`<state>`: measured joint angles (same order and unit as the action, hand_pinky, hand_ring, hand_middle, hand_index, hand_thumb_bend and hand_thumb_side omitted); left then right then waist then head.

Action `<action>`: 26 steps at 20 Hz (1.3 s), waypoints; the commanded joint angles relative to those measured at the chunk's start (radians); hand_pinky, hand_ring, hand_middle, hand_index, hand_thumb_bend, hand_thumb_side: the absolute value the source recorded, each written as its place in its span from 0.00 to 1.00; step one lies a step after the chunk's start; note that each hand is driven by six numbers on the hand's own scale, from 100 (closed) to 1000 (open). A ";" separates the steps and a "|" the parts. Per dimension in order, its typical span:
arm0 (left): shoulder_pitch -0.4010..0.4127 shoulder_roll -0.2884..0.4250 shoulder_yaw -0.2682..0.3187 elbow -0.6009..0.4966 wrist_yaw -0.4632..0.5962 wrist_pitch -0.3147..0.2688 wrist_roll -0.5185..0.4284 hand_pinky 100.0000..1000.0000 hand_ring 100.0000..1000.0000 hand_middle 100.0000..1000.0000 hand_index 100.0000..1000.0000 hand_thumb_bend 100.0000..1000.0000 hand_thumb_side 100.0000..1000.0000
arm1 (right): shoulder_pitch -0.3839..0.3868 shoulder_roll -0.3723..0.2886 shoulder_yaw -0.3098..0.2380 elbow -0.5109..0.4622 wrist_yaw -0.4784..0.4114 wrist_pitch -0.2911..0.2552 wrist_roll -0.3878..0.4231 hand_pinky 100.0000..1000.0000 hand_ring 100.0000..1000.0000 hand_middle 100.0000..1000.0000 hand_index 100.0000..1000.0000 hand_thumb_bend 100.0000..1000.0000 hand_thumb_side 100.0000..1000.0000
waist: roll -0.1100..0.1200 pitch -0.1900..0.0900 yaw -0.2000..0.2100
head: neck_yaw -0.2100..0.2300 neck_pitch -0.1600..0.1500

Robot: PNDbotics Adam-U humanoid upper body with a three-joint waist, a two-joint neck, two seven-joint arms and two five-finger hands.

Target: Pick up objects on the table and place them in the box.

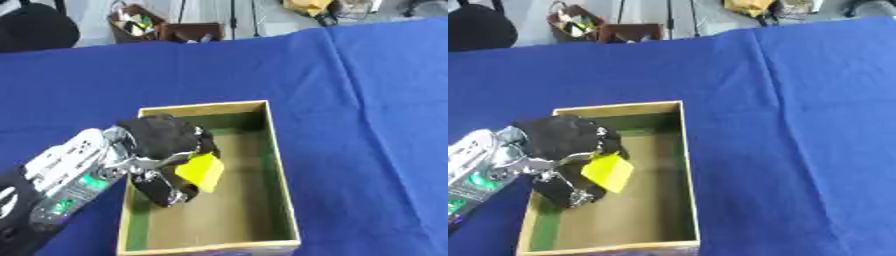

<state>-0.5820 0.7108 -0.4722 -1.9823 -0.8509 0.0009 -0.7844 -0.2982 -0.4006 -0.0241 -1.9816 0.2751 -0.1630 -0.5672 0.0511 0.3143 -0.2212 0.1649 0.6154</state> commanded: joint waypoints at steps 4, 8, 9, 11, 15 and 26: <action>-0.026 0.007 0.020 -0.018 -0.057 -0.080 -0.097 0.67 0.87 0.85 1.00 0.42 0.89 | -0.002 -0.012 -0.009 -0.018 -0.003 0.000 -0.001 0.53 0.59 0.45 0.73 0.00 0.55 | -0.007 -0.023 0.002 | -0.004 0.014; -0.031 0.000 0.048 -0.018 -0.113 -0.093 -0.103 0.72 0.89 0.85 1.00 0.56 1.00 | 0.000 -0.013 -0.011 -0.018 -0.004 0.001 -0.003 0.53 0.59 0.45 0.73 0.00 0.55 | -0.008 -0.029 0.007 | -0.002 0.024; -0.033 -0.006 0.065 -0.018 -0.119 -0.085 -0.078 0.70 0.88 0.84 1.00 0.47 1.00 | 0.001 -0.012 -0.012 -0.018 -0.004 0.001 -0.004 0.53 0.59 0.45 0.73 0.00 0.55 | -0.009 -0.032 0.009 | -0.002 0.029; -0.035 -0.024 0.104 -0.018 -0.115 -0.058 0.001 0.64 0.84 0.80 0.99 0.27 1.00 | 0.002 -0.013 -0.014 -0.018 -0.004 0.001 -0.006 0.53 0.59 0.45 0.73 0.00 0.55 | -0.010 -0.035 0.012 | -0.002 0.037; -0.040 -0.105 0.244 -0.018 0.002 0.052 0.343 0.40 0.69 0.66 0.91 0.00 0.88 | 0.004 -0.013 -0.019 -0.018 -0.005 0.002 -0.012 0.53 0.59 0.45 0.73 0.00 0.54 | -0.015 -0.042 0.025 | -0.004 0.046; 0.137 -0.302 0.431 -0.018 0.762 -0.148 1.066 0.21 0.42 0.41 0.74 0.00 0.83 | -0.004 -0.011 -0.031 -0.018 -0.012 0.000 -0.026 0.53 0.59 0.46 0.73 0.00 0.53 | -0.031 -0.055 0.047 | -0.010 0.045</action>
<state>-0.4395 0.4113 -0.0643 -1.9824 -0.1448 -0.1154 0.2656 -0.2908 -0.4001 -0.0433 -1.9816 0.2692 -0.1628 -0.5879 0.0227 0.2815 -0.1743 0.1571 0.6590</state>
